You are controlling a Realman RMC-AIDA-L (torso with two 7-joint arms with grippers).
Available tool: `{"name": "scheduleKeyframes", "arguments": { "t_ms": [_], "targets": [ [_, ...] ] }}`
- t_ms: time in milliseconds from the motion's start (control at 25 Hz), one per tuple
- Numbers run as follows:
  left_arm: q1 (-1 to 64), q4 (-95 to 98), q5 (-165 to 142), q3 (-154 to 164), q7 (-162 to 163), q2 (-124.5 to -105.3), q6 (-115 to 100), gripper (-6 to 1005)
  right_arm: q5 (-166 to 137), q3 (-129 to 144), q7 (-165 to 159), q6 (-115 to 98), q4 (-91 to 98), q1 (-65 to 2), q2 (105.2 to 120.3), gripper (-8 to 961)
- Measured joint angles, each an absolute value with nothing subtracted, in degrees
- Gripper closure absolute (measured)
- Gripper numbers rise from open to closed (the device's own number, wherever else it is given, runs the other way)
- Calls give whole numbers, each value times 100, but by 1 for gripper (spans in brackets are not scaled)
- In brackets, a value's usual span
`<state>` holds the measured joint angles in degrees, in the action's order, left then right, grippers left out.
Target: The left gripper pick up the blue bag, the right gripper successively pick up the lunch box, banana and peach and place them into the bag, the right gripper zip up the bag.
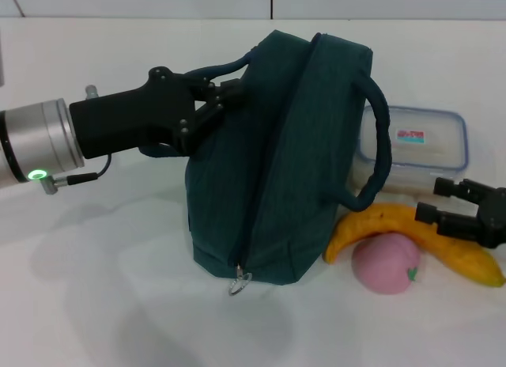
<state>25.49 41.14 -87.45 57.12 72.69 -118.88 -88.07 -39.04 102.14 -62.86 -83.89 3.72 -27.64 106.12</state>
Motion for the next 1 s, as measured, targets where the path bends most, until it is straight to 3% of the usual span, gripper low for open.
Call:
{"name": "scheduleKeyframes", "arguments": {
  "t_ms": [440, 600, 640, 800, 1000],
  "targets": [
    [2610, 4079, -8744, 5492, 7065, -11896, -8762, 958, -3859, 8865, -6310, -8217, 376, -2510, 10598, 113],
    [2644, 4060, -8744, 5422, 6946, -11926, -8759, 958, -3859, 8025, -6325, -8466, 385, -2211, 10727, 112],
    [2659, 4059, -8744, 5422, 6930, -11926, -8758, 958, -3847, 7326, -6396, -8645, 396, -1978, 10967, 112],
    [2696, 4060, -8745, 5441, 6866, -11927, -8757, 958, -3855, 6380, -6670, -8789, 418, -1691, 11474, 112],
    [2757, 4060, -8783, 5455, 6730, -11927, -8763, 958, -3700, 6181, -7292, -8790, -150, -1928, 11554, 112]
  ]
}}
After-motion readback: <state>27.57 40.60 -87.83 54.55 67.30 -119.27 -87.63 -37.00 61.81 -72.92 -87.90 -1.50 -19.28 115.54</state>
